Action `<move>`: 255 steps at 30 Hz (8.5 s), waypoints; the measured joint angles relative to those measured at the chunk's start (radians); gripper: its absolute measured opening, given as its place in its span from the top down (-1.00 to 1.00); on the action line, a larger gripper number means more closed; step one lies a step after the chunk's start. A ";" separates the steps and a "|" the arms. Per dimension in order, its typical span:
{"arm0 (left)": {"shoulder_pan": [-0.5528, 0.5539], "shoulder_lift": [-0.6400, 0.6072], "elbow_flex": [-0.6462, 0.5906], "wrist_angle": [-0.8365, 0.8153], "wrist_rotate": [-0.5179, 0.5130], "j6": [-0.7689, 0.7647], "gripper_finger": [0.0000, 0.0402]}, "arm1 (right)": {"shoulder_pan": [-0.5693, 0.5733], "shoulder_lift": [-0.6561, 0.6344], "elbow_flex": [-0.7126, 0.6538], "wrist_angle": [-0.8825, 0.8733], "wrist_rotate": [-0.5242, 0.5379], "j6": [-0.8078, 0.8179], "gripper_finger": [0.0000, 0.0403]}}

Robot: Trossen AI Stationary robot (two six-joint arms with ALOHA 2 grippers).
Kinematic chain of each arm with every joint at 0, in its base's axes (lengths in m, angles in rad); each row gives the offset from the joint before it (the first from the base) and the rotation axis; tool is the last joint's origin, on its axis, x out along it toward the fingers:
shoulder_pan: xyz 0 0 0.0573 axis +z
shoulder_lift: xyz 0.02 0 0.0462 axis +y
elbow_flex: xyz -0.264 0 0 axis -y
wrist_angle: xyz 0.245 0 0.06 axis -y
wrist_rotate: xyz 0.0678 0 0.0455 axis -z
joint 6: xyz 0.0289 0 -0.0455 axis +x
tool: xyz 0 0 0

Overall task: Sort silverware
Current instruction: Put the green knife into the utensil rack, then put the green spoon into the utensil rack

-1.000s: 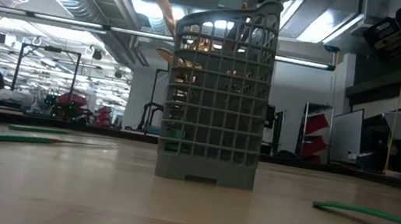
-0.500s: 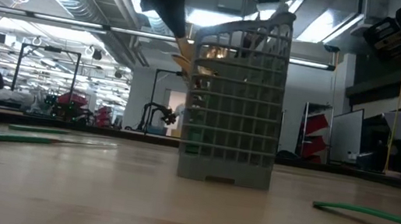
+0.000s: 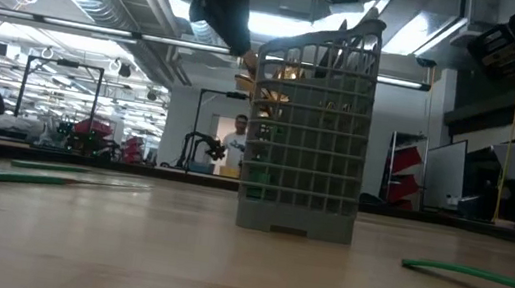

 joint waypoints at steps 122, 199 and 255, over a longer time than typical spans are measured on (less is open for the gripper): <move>-0.624 0.050 -0.471 0.660 -0.286 -0.137 0.46 | 0.204 0.907 0.453 -0.010 -0.013 1.157 0.50; -0.832 -0.131 -0.448 0.841 -0.365 -0.004 0.46 | 0.049 0.967 0.855 -0.073 -0.092 0.372 0.96; -0.577 -0.148 -0.449 1.220 -0.062 0.399 0.13 | 0.045 0.965 1.332 -0.181 -0.215 -0.897 0.95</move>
